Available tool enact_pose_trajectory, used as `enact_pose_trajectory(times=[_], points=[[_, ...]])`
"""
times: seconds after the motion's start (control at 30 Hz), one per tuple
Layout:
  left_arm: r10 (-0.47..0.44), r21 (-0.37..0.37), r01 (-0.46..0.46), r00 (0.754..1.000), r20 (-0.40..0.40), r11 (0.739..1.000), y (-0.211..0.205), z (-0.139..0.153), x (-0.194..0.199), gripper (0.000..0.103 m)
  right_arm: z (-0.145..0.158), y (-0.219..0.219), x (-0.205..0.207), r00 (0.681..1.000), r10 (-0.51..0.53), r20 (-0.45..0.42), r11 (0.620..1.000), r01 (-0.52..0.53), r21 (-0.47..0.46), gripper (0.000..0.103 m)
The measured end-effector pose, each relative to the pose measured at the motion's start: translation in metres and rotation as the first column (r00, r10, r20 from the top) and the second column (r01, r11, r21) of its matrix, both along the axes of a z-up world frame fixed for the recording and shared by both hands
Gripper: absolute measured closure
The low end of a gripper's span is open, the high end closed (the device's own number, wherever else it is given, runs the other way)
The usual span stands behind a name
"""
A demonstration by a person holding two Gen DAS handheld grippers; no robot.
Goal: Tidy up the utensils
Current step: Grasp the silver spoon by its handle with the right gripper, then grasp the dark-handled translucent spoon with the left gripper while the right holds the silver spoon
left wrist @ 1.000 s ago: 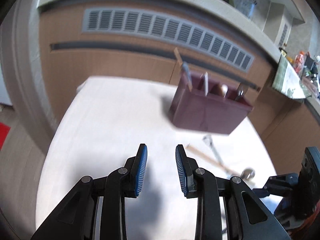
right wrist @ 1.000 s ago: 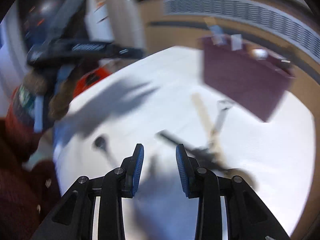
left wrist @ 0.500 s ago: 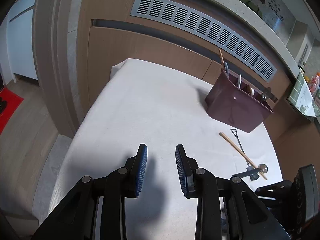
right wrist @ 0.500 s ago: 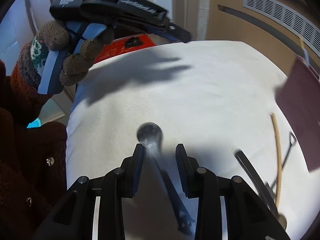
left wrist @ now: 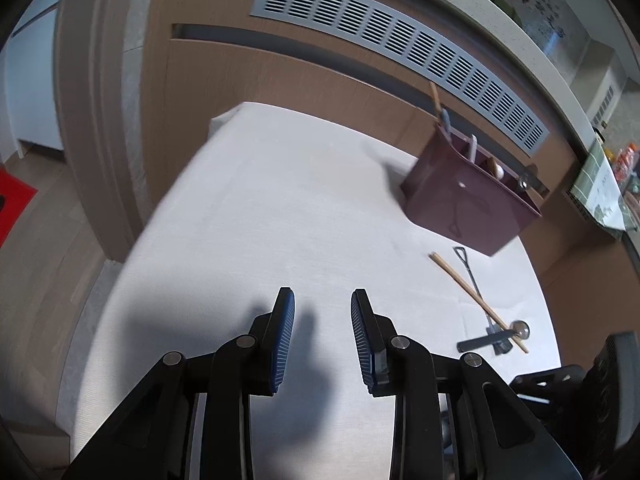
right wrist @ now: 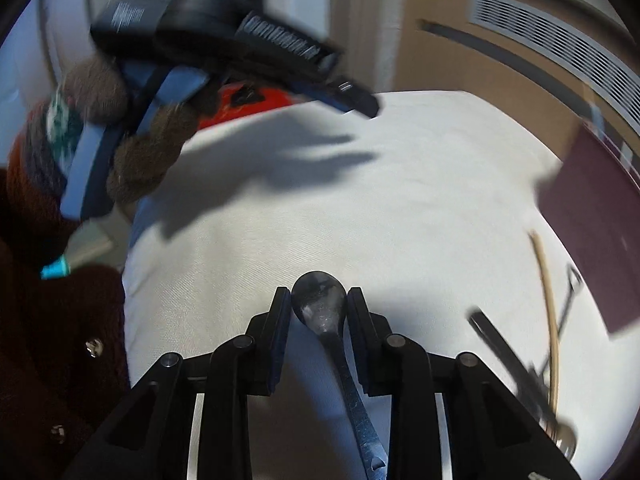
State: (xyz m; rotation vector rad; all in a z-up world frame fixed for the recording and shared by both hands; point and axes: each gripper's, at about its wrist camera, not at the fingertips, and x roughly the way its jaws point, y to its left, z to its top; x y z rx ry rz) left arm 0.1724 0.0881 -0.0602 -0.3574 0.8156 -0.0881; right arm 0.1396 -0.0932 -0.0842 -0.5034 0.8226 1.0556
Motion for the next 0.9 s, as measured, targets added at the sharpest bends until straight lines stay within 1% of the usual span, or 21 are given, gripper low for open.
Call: enact_pose_trajectory(times=[0.07, 0.13, 0.17, 0.23, 0.3, 0.37, 0.43, 0.47, 0.53, 0.6, 0.63, 0.67, 0.7, 0.8, 0.9], points=[[-0.036, 0.004, 0.036, 0.999, -0.006, 0.999, -0.012, -0.001, 0.004, 0.072, 0.003, -0.017, 0.007, 0.996, -0.087, -0.027, 0.995, 0.088, 0.046, 0.077], [-0.083, 0.009, 0.083, 0.996, -0.02, 0.997, -0.028, -0.003, 0.01, 0.072, 0.013, -0.044, 0.014, 0.979, -0.196, -0.052, 0.975, 0.2, 0.099, 0.077], [-0.103, 0.008, 0.103, 0.994, -0.028, 0.995, -0.036, -0.005, 0.013, 0.072, 0.02, -0.064, 0.019, 0.96, -0.271, -0.067, 0.951, 0.277, 0.134, 0.077], [-0.159, -0.002, 0.159, 0.986, -0.047, 0.987, -0.055, -0.009, 0.018, 0.072, 0.029, -0.094, 0.026, 0.926, -0.368, -0.088, 0.907, 0.379, 0.183, 0.077], [-0.226, -0.005, 0.227, 0.972, -0.063, 0.974, -0.076, -0.013, 0.022, 0.072, 0.037, -0.13, 0.031, 0.872, -0.477, -0.111, 0.841, 0.489, 0.232, 0.077], [-0.296, 0.012, 0.298, 0.953, -0.065, 0.955, -0.097, -0.014, 0.023, 0.072, 0.044, -0.165, 0.033, 0.805, -0.58, -0.126, 0.757, 0.59, 0.28, 0.077], [-0.383, 0.035, 0.386, 0.921, -0.063, 0.922, -0.119, -0.013, 0.025, 0.072, 0.047, -0.187, 0.035, 0.752, -0.647, -0.128, 0.695, 0.65, 0.307, 0.077], [-0.425, 0.048, 0.428, 0.903, -0.062, 0.903, -0.13, -0.013, 0.026, 0.072, 0.049, -0.2, 0.034, 0.716, -0.687, -0.127, 0.653, 0.684, 0.323, 0.077], [-0.497, 0.089, 0.501, 0.865, -0.063, 0.861, -0.152, -0.012, 0.031, 0.072, 0.05, -0.218, 0.034, 0.662, -0.737, -0.136, 0.59, 0.729, 0.348, 0.077], [-0.529, 0.112, 0.533, 0.846, -0.07, 0.839, -0.165, -0.012, 0.04, 0.072, 0.047, -0.234, 0.033, 0.622, -0.769, -0.15, 0.54, 0.757, 0.368, 0.077], [-0.535, 0.106, 0.541, 0.841, -0.081, 0.834, -0.171, -0.014, 0.046, 0.072, 0.048, -0.238, 0.033, 0.607, -0.78, -0.153, 0.522, 0.766, 0.375, 0.077], [-0.535, 0.089, 0.542, 0.84, -0.092, 0.836, -0.175, -0.017, 0.053, 0.072, 0.046, -0.242, 0.034, 0.596, -0.789, -0.153, 0.51, 0.772, 0.379, 0.077], [-0.532, 0.08, 0.539, 0.841, -0.098, 0.838, -0.175, -0.018, 0.058, 0.072, 0.046, -0.244, 0.034, 0.591, -0.793, -0.149, 0.506, 0.775, 0.379, 0.077], [-0.521, 0.039, 0.529, 0.845, -0.12, 0.848, -0.173, -0.024, 0.066, 0.072, 0.047, -0.246, 0.033, 0.59, -0.797, -0.13, 0.512, 0.774, 0.373, 0.077], [-0.519, 0.006, 0.523, 0.846, -0.124, 0.852, -0.167, -0.027, 0.061, 0.072, 0.047, -0.25, 0.03, 0.586, -0.8, -0.129, 0.508, 0.775, 0.376, 0.077]])
